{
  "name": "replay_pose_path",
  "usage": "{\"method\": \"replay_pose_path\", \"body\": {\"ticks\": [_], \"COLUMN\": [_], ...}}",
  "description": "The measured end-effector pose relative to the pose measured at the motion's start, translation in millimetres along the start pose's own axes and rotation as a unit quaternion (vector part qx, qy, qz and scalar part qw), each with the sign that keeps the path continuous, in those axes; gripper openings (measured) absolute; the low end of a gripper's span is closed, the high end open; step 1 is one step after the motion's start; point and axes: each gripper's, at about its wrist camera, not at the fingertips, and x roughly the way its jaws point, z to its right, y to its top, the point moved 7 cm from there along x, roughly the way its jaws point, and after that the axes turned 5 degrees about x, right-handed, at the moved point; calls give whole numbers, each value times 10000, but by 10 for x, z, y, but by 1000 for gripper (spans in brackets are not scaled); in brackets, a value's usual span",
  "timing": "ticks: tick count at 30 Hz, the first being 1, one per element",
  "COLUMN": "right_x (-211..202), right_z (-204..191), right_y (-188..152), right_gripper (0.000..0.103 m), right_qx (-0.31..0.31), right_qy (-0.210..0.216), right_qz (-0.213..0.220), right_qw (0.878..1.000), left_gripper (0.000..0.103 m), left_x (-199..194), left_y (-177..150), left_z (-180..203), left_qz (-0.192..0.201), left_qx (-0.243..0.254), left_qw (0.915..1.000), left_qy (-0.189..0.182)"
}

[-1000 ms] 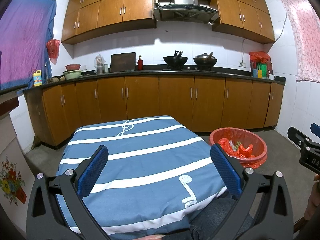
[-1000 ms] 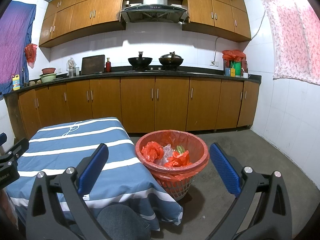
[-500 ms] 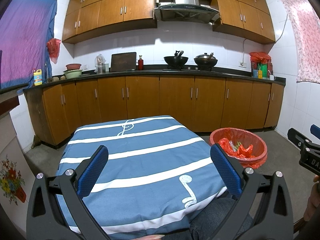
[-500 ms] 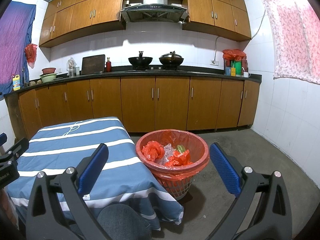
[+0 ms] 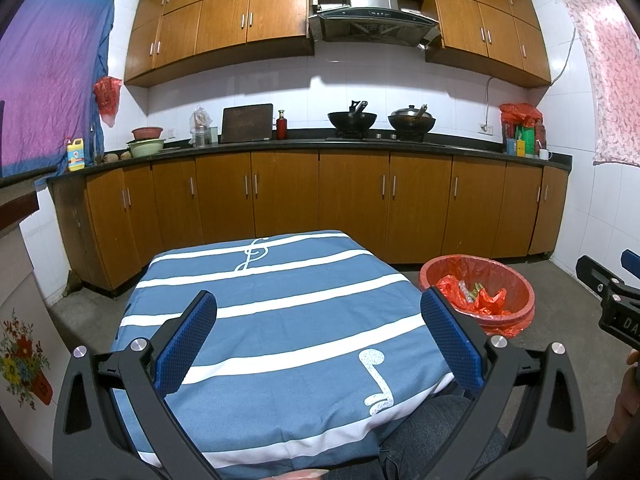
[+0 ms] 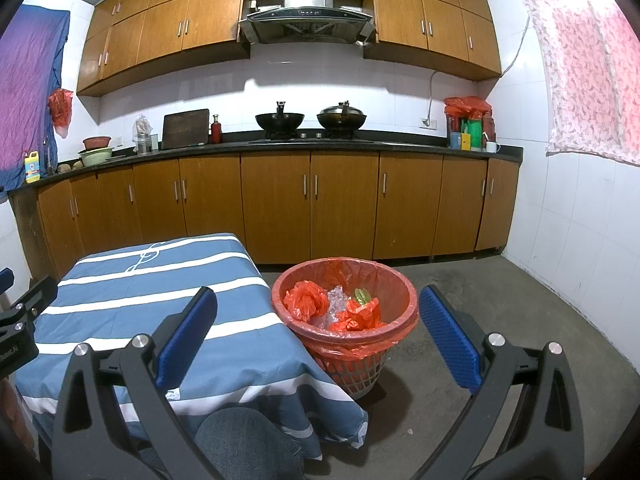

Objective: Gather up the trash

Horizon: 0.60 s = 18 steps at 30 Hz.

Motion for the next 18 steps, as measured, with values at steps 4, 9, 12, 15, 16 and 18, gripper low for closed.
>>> {"method": "replay_pose_path", "body": {"ticks": [4,9,12,15,16,18], "right_x": [-6,-3,-9,-5,-6,-9], "right_z": [-11,1,-9,3,0,-6], "right_y": [0,2,2,4,4,4], "right_gripper": [99,99,99,99,99,99], "right_qx": [0,5,5,5,4,10], "right_qy": [-2,-1,-2,-1,-3,-1], "right_qz": [3,-2,0,-2,-2,-6], "right_qw": [10000,10000,10000,10000,10000,10000], "left_gripper": [101,101,101,101,101,101], "left_x": [-1,-4,-6,-10,-3,-11], "left_y": [0,1,3,5,2,0], "left_z": [6,12,14,16,10,27], "left_qz": [-2,-3,-3,-4,-3,-7], "left_qx": [-6,-11,-10,-17,-12,-16], "left_qw": [10000,10000,10000,10000,10000,10000], "left_qy": [0,0,5,0,1,-2]}}
